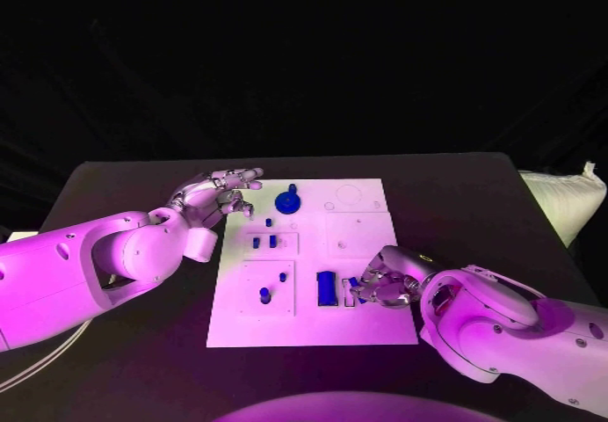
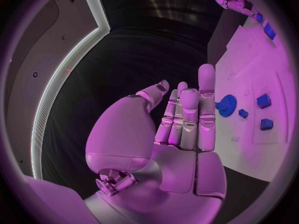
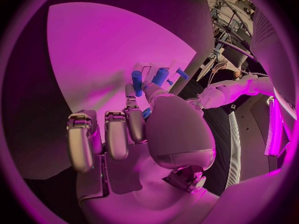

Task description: Assemble the parts on the task board

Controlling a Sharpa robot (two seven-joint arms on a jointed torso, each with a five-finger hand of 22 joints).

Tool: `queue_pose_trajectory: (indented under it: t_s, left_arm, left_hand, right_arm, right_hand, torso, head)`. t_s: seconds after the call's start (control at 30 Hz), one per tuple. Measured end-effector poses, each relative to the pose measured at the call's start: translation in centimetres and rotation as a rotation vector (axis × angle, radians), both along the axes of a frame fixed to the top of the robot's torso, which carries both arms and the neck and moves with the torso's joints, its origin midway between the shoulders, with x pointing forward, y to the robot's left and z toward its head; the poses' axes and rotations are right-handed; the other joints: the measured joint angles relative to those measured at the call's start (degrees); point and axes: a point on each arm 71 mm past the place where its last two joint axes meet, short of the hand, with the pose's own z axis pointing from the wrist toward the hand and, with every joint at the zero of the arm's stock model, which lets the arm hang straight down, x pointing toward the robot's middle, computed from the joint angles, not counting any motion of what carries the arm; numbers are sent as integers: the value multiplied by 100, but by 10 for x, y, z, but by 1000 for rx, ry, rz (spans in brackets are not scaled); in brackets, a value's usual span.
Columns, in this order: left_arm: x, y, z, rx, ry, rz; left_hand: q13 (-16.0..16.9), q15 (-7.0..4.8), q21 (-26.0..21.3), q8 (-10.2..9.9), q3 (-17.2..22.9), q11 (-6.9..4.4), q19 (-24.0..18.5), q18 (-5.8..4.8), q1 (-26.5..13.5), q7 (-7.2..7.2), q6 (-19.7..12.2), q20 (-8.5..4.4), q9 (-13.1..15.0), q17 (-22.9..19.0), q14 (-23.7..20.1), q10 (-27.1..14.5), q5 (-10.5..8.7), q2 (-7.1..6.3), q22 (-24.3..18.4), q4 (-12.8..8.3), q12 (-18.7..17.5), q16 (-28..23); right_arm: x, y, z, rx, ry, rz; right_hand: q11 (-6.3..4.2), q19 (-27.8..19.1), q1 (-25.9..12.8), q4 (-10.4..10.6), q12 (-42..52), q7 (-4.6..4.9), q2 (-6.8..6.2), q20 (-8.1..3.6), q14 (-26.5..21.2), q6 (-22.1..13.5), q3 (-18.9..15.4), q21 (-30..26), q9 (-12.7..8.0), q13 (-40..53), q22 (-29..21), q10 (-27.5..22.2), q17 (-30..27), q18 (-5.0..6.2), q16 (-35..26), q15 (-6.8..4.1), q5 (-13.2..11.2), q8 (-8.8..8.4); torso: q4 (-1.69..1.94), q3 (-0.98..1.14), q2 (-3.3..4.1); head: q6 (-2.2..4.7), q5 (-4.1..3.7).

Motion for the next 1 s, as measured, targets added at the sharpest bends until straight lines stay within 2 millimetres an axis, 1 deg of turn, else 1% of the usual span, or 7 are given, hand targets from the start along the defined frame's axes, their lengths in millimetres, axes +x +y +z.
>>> queue_pose_trajectory:
  t_s: [0.1, 0.43, 0.47, 0.67, 0.77, 0.9, 1.0]
  left_arm:
    - [0, 0, 0, 0, 0, -1]
    - [0, 0, 0, 0, 1, -2]
    - [0, 0, 0, 0, 1, -2]
    - [0, 0, 0, 0, 1, -2]
    - [0, 0, 0, 0, 1, -3]
    - [0, 0, 0, 0, 1, -3]
    - [0, 0, 0, 0, 1, -3]
  left_hand:
    - [0, -21, 0, 0, 0, -20, 0, 0, 0, 0, 0, 0, 0, 0, -21, -20, 0, 0, 0, 0, 0, 0]
    - [0, -21, 0, 0, 0, -20, 0, 0, 0, 0, 0, 0, 0, 0, -21, -20, 0, 0, 0, 0, 0, 0]
    - [0, -21, 0, 0, 0, -20, 0, 0, 0, 0, 0, 0, 0, 0, -21, -20, 0, 0, 0, 0, 0, 0]
    - [0, -21, 0, 0, 0, -20, 0, 0, 0, -1, 0, 0, 0, 0, -21, -20, 0, 0, 0, 0, 0, 0]
    - [0, -21, 0, 0, 0, -20, 0, 0, 0, 0, 0, 0, 0, 1, -21, -20, 0, 0, 0, 0, 0, 0]
    - [-5, -21, 0, 0, 0, -20, 0, 0, 0, -1, 0, 0, 0, -13, -21, -20, 0, 0, 0, 0, 25, 0]
    - [-5, -21, 0, 0, 0, -20, 0, 0, 0, -1, 0, 0, 0, -13, -21, -19, 0, 0, 0, 0, 25, 0]
  right_arm:
    - [0, 2, 0, 4, 3, -1]
    - [1, 5, -2, 7, 15, 1]
    - [1, 6, -2, 6, 17, 1]
    - [1, 7, -3, 3, 25, 7]
    - [1, 8, -3, 1, 28, 10]
    - [1, 8, -4, -2, 31, 11]
    - [1, 8, -4, -3, 31, 12]
  right_hand:
    - [-28, 0, 0, 0, 0, -12, 0, 0, 21, 12, 0, 0, 0, 0, 0, 29, 0, 0, 0, -21, 0, 0]
    - [-29, 0, -70, 43, -37, -36, -39, 0, 21, 36, 8, 0, 37, -1, 0, 29, -1, 0, 21, -21, -1, 0]
    - [-58, 0, -74, 79, -37, -55, -34, 0, 21, 55, -1, 0, 38, -1, -1, 58, -1, 0, 21, -21, -1, 1]
    - [-110, 0, -285, 192, -108, -126, -51, -43, 19, 128, -50, 0, 110, -2, -1, 110, -1, 0, 21, -23, -1, 63]
    - [-110, 0, -401, 296, -112, -157, -84, -43, 18, 159, -114, 0, 165, -2, -1, 111, -1, 0, 21, -23, 145, 114]
    - [-110, 0, -559, 428, -135, -135, -122, -43, 19, 137, -238, 0, 196, -2, -1, 111, -2, 0, 19, -23, 167, 137]
    - [-110, 0, -587, 456, -135, -135, -150, -43, 18, 137, -318, 0, 214, -2, -1, 111, -2, 0, 19, -23, 167, 137]
  torso:
    - [3, -1, 0]
    - [-3, -5, -4]
    - [-3, -5, -4]
    - [-5, -5, -4]
    - [-5, -5, -4]
    - [-5, -2, -3]
    - [-5, -2, -2]
  head:
    - [-1, 6]
    - [-7, 32]
    - [-7, 34]
    - [-4, 35]
    - [-3, 36]
    - [0, 40]
    - [1, 40]
